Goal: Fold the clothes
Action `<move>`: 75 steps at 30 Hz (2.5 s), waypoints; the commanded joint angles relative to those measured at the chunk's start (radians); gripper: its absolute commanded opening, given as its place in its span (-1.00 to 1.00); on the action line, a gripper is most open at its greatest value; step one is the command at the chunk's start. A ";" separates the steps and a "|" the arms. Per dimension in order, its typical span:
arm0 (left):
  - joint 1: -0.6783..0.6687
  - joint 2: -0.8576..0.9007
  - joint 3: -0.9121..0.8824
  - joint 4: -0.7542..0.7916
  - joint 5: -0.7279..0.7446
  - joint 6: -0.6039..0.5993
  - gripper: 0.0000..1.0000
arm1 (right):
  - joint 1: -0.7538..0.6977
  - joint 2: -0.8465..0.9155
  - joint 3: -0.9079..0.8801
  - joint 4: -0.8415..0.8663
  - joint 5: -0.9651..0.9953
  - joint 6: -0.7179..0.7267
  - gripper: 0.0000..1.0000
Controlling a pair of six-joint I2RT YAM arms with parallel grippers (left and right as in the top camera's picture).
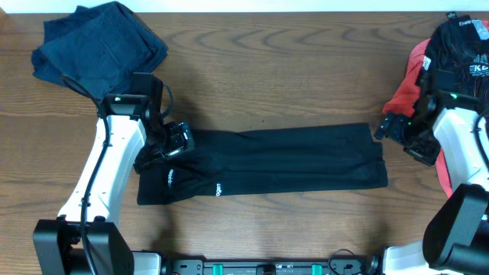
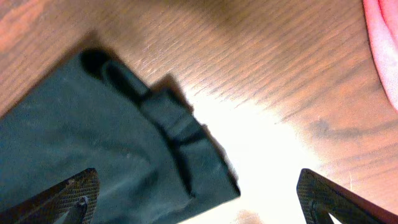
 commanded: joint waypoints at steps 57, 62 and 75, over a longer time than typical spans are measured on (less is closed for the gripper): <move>-0.002 0.005 0.004 0.001 0.011 0.010 0.96 | -0.084 -0.126 -0.158 -0.003 -0.178 -0.078 -0.97; -0.002 0.005 0.004 0.004 0.011 0.010 0.96 | 0.110 -0.134 -0.158 -0.001 -0.048 0.015 -0.98; -0.002 0.005 0.004 0.003 0.011 0.010 0.96 | 0.561 -0.131 -0.158 0.084 -0.042 0.100 -0.97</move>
